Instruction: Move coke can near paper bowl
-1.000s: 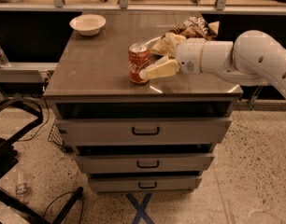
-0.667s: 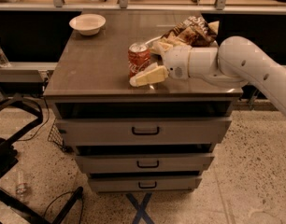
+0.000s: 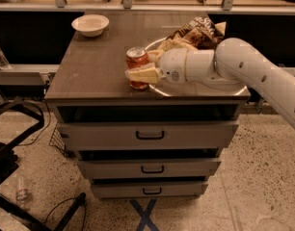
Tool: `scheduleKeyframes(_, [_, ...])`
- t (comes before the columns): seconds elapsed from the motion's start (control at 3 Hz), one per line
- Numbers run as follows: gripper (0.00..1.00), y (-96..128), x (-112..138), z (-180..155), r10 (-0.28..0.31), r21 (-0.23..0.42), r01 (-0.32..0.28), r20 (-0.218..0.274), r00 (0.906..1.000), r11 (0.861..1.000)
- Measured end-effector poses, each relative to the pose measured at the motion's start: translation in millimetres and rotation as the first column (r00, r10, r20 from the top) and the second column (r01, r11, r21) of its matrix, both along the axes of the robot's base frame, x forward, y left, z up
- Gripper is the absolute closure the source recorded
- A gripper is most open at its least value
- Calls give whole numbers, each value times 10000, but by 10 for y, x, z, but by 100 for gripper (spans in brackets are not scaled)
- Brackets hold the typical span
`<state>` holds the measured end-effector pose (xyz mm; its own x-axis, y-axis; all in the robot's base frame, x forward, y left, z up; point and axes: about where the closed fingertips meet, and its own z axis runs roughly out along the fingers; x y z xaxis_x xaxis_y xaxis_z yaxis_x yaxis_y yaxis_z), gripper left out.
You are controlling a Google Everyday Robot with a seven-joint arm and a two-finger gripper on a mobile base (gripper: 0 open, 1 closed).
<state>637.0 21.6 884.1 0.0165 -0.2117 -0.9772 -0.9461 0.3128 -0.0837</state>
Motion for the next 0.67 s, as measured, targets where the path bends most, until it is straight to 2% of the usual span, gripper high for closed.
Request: scheduleKeyframes(0.67, [100,58,-6,26,124,29,-124,31,9999,9999])
